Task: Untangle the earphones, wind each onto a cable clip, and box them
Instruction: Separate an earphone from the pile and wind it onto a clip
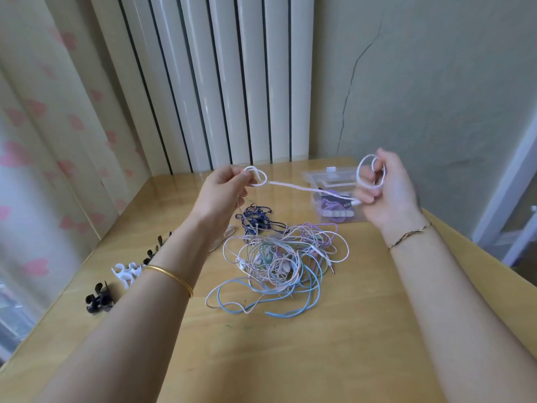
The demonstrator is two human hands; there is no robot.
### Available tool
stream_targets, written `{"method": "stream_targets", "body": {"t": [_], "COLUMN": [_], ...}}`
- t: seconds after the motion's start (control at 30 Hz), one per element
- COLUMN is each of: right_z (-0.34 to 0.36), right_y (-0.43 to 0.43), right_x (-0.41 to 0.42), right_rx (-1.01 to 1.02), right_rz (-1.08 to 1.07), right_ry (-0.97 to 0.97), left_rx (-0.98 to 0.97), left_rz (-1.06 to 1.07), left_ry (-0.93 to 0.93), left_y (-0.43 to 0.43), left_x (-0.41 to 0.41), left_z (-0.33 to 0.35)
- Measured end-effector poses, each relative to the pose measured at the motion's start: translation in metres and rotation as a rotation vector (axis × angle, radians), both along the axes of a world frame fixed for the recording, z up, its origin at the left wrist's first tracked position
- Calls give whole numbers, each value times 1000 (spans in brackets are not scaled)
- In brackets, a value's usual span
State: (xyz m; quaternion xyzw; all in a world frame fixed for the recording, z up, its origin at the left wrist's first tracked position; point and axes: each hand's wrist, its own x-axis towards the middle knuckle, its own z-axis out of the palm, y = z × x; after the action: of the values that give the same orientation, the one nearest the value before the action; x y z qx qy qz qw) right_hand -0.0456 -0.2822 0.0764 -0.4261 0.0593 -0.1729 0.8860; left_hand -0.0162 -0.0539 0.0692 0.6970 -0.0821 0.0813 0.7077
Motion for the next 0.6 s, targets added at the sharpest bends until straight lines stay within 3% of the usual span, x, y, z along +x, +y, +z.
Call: {"method": "stream_targets", "body": {"t": [0.1,0.17,0.4,0.5,0.6], "right_z": [-13,-20,-23,-27,-28], "right_y": [-3,-1,-5,-12,-15], "right_x": [2,0,-16,-23,-30], "right_rx": [-754,-1140,-1822,-1969,-1988], "right_rz": [-304,-428,-101,129,421], "right_ry": [127,156,616,758,749], "left_rx": [11,-10,-211,-182,-109], "left_rz": [2,-34,-87,-95,-200], "left_ry": [8,36,87,40,-11], "left_y": [1,0,4,4,-5], "left_x": [1,0,1,-2,-8], "left_z": [-1,1,7,6,5]}}
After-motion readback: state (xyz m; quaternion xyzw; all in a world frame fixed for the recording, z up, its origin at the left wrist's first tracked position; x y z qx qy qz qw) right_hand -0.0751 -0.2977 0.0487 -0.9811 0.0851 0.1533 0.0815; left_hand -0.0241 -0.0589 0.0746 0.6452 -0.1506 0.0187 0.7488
